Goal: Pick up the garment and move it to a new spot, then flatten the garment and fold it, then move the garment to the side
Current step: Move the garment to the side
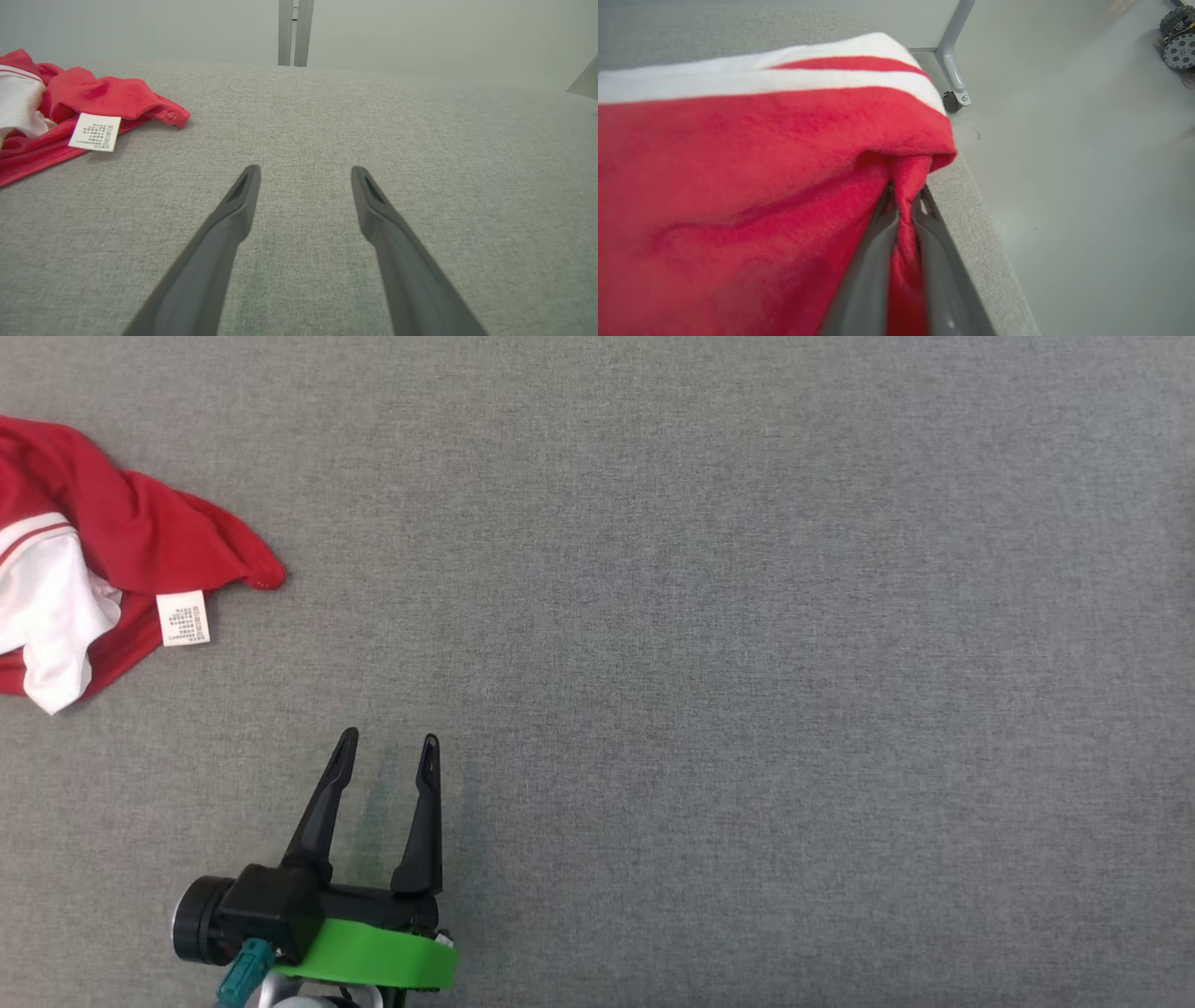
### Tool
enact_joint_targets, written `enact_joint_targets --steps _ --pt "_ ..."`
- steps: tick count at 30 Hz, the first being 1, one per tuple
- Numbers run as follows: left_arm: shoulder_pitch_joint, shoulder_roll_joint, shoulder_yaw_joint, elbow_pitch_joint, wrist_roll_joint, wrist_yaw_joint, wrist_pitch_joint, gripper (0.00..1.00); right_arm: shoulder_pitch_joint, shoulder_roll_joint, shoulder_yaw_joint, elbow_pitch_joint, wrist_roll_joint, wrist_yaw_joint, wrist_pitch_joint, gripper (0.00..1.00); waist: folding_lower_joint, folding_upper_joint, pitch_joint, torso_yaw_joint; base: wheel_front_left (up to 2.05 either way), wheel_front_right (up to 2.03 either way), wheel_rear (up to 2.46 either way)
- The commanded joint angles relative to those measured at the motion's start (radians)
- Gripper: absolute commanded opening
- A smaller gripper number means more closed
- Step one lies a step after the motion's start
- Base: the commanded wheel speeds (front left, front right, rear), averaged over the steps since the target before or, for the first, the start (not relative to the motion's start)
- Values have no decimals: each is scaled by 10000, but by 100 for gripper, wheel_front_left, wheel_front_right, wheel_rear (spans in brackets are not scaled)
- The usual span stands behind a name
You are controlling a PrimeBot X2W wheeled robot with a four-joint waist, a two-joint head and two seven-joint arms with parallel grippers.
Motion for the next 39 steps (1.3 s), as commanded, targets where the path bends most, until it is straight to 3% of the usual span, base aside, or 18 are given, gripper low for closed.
enact_joint_targets --steps 1,5,12,18,23,27,32,39 --pt "-142 22 1 -61 -121 94 -3 100 -273 -214 -151 227 -442 -5 -311 100 -1 0 116 99 0 0 0" --pt "30 22 -8 -68 -325 266 -3 100 -617 -243 -601 707 -1480 -3 -1151 100 -1 0 -89 90 0 0 0" --pt "541 23 294 327 -554 367 -3 100 133 539 -294 -368 -1926 -8 -2691 100 -1 0 -1461 -294 0 0 0" --pt "1183 20 938 517 -565 394 -3 100 2328 1742 -73 -3314 -1566 -8 -3297 100 -1 0 -2997 -603 0 0 0" --pt "1494 28 1175 583 -357 253 -3 100 4841 3174 -122 -6505 -1471 -5 -3372 100 -1 0 -3707 -731 0 0 0" --pt "1590 30 1255 750 -232 166 -3 100 6679 4372 -380 -7963 -1694 -6 -3378 100 -1 0 -4199 -618 0 0 0" --pt "1521 28 1318 977 -142 51 -3 100 8296 5516 -316 -8468 -1968 -5 -3379 100 -1 0 -4443 -549 0 0 0" --pt "1653 28 1459 1221 -52 -81 -3 100 8997 6283 -201 -8387 -2195 -5 -3380 100 -1 0 -4627 -820 0 0 0"
